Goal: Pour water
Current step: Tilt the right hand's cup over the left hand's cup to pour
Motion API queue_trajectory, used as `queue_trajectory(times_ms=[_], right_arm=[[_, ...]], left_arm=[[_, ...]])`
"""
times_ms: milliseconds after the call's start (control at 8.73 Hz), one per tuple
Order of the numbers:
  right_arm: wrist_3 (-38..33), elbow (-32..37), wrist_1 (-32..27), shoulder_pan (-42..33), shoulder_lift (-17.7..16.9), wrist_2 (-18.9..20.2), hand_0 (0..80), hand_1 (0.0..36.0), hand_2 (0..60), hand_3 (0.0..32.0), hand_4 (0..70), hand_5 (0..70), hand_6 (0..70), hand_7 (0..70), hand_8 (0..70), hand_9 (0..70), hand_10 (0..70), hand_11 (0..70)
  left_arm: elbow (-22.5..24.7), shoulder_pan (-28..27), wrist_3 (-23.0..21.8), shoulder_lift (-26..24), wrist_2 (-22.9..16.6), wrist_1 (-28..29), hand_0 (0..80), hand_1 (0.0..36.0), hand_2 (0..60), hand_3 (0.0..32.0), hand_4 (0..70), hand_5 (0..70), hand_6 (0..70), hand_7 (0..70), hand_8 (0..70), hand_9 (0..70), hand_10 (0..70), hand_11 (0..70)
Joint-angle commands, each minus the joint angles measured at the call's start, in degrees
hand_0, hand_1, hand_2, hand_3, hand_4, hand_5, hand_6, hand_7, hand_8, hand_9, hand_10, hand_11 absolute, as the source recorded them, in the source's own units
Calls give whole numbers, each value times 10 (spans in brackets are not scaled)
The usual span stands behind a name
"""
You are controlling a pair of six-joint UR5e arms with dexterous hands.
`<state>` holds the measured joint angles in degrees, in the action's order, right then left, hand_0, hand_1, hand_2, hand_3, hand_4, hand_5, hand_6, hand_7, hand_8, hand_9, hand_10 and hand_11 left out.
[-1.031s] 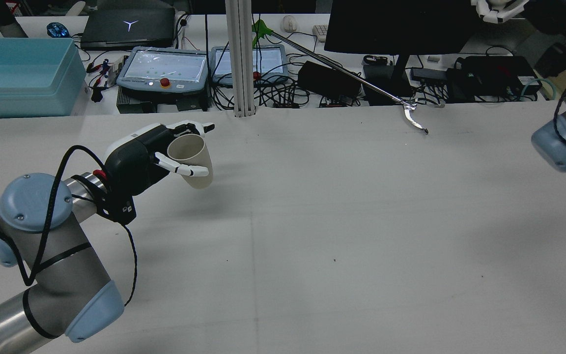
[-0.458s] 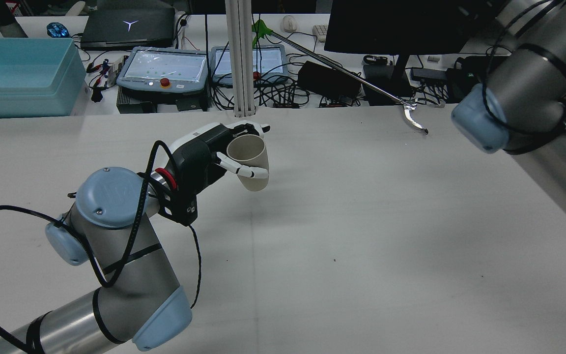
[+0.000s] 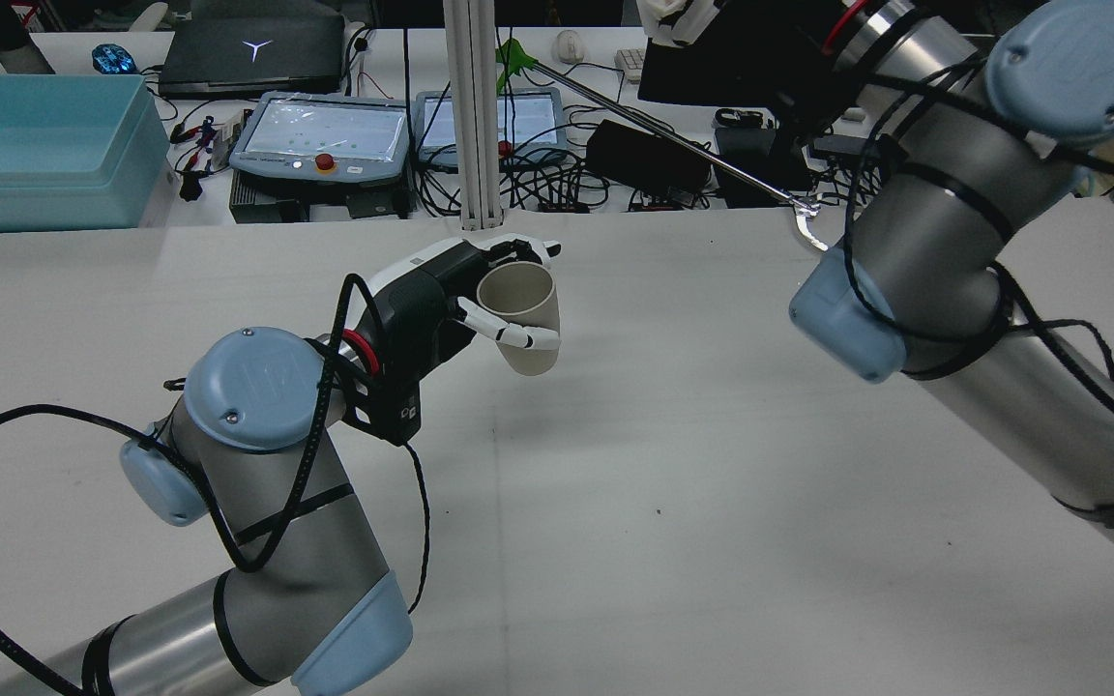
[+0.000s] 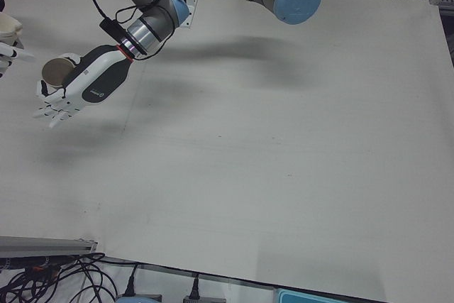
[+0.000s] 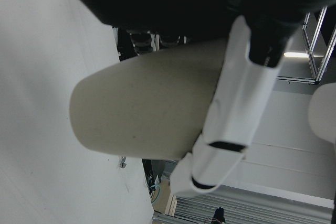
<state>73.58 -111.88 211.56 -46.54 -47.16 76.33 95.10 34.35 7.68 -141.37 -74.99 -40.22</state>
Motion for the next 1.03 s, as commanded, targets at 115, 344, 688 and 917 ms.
queue_trajectory(times_ms=[115, 344, 688, 917], right_arm=[[17, -31, 10, 26, -43, -5, 800, 360, 600, 0, 505, 238, 611, 700, 434, 587, 0, 0], [-19, -87, 2, -21, -79, -33, 800, 360, 600, 0, 453, 239, 590, 700, 434, 585, 0, 3], [-289, -83, -112, -119, -207, -81, 800, 360, 600, 0, 311, 255, 581, 700, 460, 613, 37, 102], [-469, -25, -117, -210, -245, -63, 800, 360, 600, 0, 300, 268, 631, 700, 495, 660, 86, 173]], left_arm=[[18, 32, -3, 6, -1, -6, 800, 360, 600, 0, 292, 700, 130, 118, 20, 9, 35, 96], [57, 33, -4, 55, -2, -7, 800, 360, 600, 0, 292, 700, 126, 115, 20, 9, 35, 96], [134, 40, -4, 196, -4, 41, 800, 360, 600, 0, 282, 700, 117, 104, 21, 6, 36, 99], [143, 67, -4, 306, -21, 127, 800, 360, 600, 0, 292, 700, 118, 105, 23, 7, 37, 100]])
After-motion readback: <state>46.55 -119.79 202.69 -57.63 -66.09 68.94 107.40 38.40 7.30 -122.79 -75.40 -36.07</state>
